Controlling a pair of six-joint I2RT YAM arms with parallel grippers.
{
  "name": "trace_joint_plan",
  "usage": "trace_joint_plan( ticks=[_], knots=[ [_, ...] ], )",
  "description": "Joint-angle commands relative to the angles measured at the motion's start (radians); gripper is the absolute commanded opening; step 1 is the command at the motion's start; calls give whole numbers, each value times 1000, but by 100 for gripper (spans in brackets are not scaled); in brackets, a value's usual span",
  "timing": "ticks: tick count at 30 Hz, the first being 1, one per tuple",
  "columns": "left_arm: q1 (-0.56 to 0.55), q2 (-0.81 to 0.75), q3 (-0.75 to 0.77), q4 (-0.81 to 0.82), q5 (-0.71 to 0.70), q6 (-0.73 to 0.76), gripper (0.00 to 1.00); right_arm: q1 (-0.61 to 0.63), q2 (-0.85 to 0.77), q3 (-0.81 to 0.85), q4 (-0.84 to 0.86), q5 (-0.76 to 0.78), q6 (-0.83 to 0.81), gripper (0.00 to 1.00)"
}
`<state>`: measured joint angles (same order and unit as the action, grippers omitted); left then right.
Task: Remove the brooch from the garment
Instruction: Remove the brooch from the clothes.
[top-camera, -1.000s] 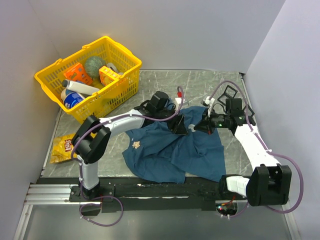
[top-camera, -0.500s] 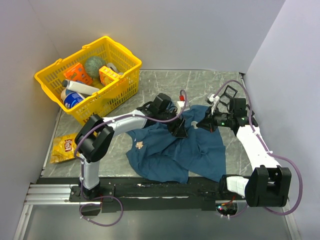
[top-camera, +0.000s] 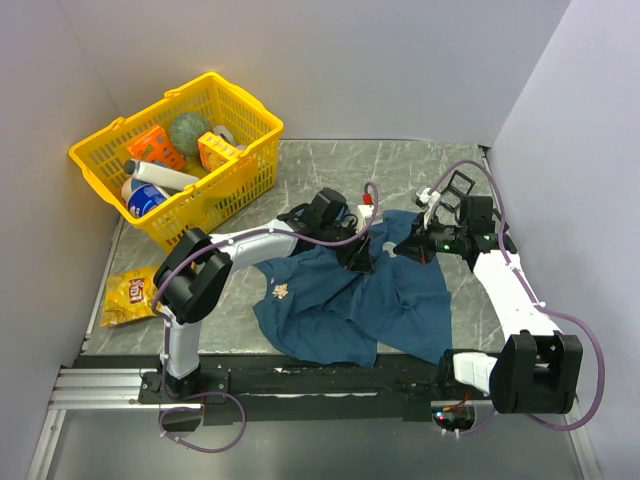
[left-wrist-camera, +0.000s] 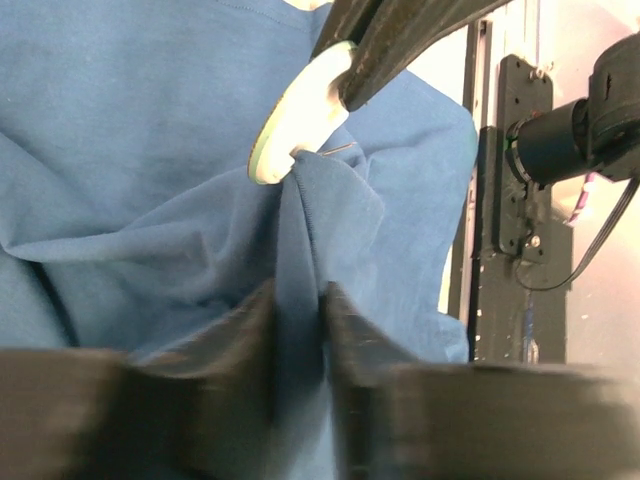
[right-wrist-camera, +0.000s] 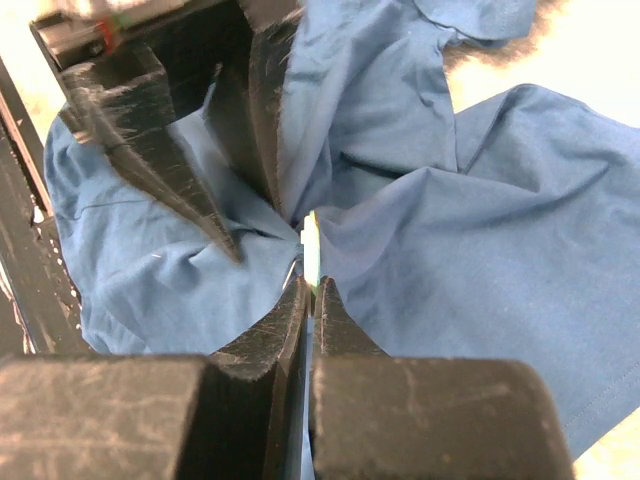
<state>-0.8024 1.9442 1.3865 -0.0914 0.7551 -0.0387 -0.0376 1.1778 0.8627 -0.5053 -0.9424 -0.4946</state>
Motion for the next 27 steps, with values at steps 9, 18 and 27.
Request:
trace_joint_plan(
  ticks=[9, 18, 27],
  knots=[
    [-20, 4, 29, 5, 27, 14, 1, -10, -3, -10, 82, 7, 30, 0],
    [-23, 13, 39, -10, 29, 20, 1, -8, 3, -42, 197, 86, 139, 0],
    [-27, 16, 46, -27, 27, 26, 1, 28, 34, -39, 202, 106, 143, 0]
  ],
)
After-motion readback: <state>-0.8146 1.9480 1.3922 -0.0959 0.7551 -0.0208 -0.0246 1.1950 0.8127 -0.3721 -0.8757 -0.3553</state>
